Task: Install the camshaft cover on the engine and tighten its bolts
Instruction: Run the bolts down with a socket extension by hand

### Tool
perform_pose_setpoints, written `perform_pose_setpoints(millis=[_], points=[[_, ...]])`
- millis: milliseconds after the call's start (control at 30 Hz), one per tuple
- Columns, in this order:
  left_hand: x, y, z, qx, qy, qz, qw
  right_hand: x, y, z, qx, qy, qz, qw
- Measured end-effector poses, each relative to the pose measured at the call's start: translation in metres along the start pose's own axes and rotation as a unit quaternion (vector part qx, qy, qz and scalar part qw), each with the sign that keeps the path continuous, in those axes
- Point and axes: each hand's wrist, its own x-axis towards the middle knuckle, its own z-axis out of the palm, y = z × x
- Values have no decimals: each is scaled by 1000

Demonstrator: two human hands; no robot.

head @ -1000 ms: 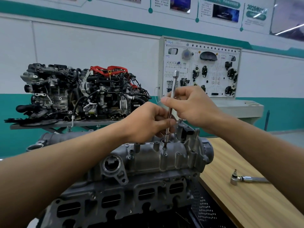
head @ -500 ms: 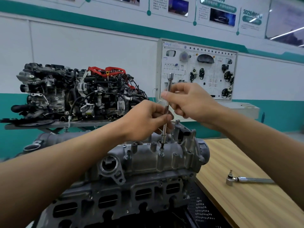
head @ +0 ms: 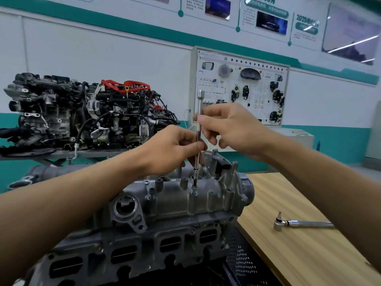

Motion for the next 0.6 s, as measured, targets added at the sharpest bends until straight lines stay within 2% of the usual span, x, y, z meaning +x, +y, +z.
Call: perform_pose_setpoints(millis=[200,300,433,600], points=[[1,-3,-2,-33,26,0,999,2,7,7,-7,80,9,997],[3,-4,-3,-43,32,3,999,1,8,6,-6,61,20,998],[1,-3,-4,-56,-22,-2,998,2,9,0,-18,7,-5,1000],[0,-1,-1,-62,-23,-6,998,0,9,3,-14,37,-14,999]])
